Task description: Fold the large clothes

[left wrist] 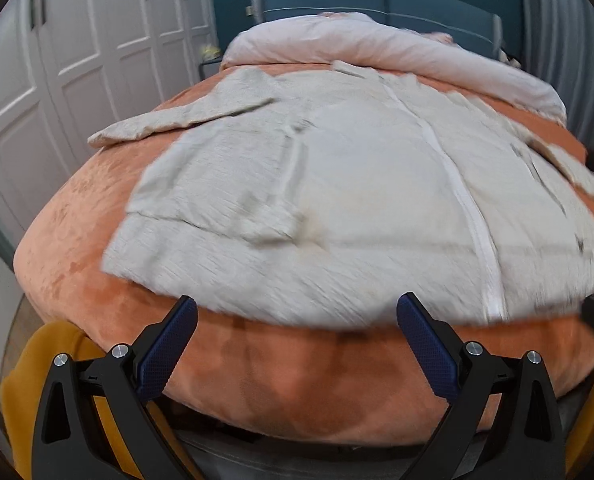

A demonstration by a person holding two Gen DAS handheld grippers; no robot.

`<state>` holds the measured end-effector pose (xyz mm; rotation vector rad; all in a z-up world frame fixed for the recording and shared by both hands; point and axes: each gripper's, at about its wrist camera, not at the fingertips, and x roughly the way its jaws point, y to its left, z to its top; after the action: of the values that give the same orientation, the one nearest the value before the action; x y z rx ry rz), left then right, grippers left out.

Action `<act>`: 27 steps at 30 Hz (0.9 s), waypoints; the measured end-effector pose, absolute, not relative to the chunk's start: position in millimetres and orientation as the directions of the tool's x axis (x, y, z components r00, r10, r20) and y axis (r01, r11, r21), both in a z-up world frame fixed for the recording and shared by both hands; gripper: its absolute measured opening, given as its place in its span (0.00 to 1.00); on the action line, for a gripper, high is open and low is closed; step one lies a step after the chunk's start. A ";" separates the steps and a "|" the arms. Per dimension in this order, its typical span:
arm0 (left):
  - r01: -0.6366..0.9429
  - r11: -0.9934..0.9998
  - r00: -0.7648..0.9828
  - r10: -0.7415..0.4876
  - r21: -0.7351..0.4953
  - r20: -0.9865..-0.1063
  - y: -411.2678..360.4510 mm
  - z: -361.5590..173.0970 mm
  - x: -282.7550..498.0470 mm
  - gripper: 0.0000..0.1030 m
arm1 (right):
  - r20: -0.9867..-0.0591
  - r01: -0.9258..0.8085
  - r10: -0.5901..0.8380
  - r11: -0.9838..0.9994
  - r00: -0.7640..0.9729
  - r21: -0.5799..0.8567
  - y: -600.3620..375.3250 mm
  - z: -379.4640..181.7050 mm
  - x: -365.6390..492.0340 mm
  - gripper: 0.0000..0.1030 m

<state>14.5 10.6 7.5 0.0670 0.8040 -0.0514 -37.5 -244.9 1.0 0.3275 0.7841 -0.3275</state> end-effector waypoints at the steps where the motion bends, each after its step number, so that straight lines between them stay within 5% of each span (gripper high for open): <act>1: 0.056 0.998 0.695 -0.018 0.029 -0.719 16.9 11.3 18.7 0.95 | -0.723 0.441 -0.180 0.878 0.667 0.188 -268.9 6.1 -33.6 0.95; 10: -0.077 0.997 0.743 0.052 -0.009 -0.667 64.6 48.8 81.5 0.95 | -0.706 0.663 -0.312 0.689 0.635 0.292 -474.7 22.8 16.3 0.95; 20: -0.120 0.993 0.721 0.074 -0.019 -0.689 65.0 54.0 161.6 0.95 | -0.754 0.833 -0.360 0.305 0.549 0.461 -655.0 -32.9 62.7 0.94; 23: -0.131 0.991 0.720 0.082 -0.019 -0.689 61.2 49.1 176.5 0.95 | -0.784 0.864 -0.367 0.273 0.500 0.423 -670.6 -46.5 77.4 0.84; 25: -0.129 0.992 0.716 0.084 -0.013 -0.693 58.8 45.2 185.5 0.95 | -0.772 0.872 -0.409 0.288 0.486 0.397 -673.7 -43.8 84.4 0.69; 27: -0.130 0.991 0.707 0.083 -0.013 -0.703 58.3 40.4 195.4 0.95 | -0.759 0.846 -0.382 0.321 0.528 0.426 -676.8 -37.7 98.7 0.28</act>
<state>195.4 58.3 40.4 -0.0632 0.7773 0.1187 98.7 -676.8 -37.7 0.9178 0.5960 -0.8716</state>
